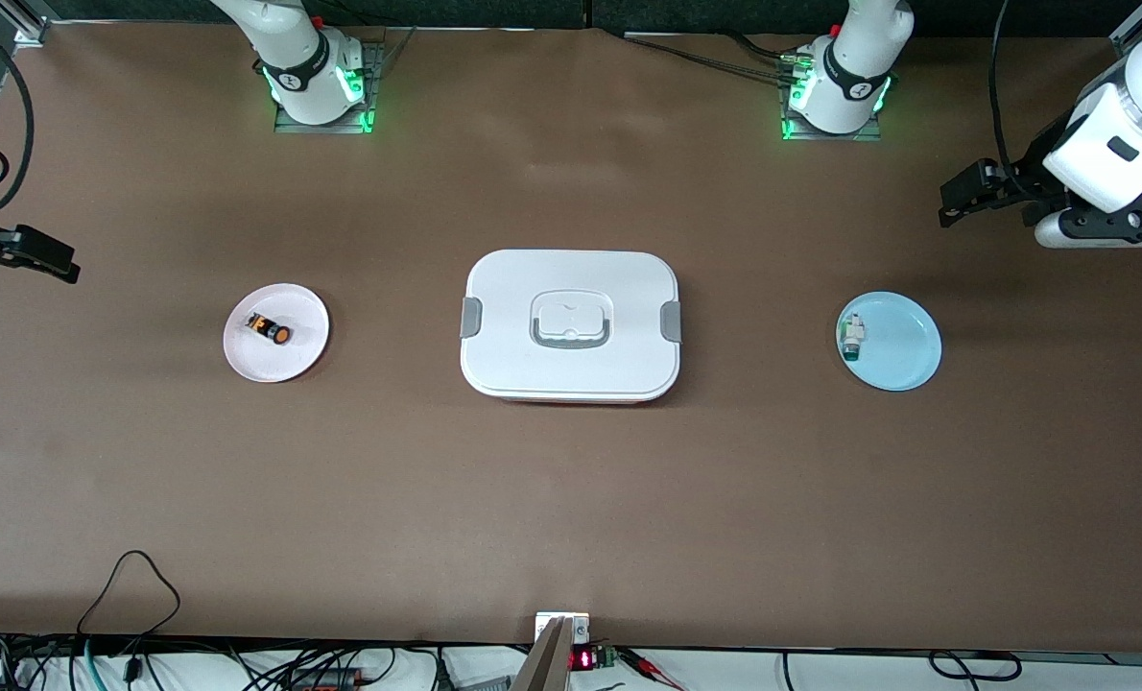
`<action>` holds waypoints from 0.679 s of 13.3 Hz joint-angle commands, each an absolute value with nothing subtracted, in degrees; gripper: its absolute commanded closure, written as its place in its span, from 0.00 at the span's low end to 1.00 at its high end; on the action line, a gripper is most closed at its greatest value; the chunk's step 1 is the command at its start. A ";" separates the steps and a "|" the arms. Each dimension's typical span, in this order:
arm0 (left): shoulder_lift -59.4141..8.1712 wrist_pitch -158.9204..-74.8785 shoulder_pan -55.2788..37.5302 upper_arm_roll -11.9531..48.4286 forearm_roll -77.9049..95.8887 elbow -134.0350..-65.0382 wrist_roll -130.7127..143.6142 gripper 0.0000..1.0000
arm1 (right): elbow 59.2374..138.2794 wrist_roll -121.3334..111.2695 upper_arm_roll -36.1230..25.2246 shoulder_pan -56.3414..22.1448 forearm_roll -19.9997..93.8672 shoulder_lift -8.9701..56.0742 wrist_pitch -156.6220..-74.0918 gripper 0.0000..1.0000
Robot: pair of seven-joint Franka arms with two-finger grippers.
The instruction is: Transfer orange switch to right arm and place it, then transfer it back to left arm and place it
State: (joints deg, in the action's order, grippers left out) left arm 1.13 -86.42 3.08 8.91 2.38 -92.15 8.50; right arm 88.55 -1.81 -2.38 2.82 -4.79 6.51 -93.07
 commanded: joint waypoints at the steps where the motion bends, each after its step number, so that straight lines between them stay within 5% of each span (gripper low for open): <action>1: 1.41 -86.92 3.52 8.79 2.90 -92.46 6.94 0.00 | 94.02 -2.46 -2.20 2.81 -4.57 2.04 -94.12 0.00; 5: 1.41 -86.92 3.52 8.79 2.90 -92.46 6.94 0.00 | 103.78 -1.58 -2.11 2.81 -1.95 -4.82 -98.78 0.00; 9: 1.15 -87.01 3.51 8.70 2.46 -92.29 7.03 0.00 | 103.71 -1.58 -2.37 2.90 -1.67 -5.98 -95.90 0.00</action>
State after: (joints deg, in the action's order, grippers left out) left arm 1.11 -86.43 3.11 8.81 2.38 -92.15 8.50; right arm 102.25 -1.81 -2.30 2.73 -2.47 -4.02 -96.72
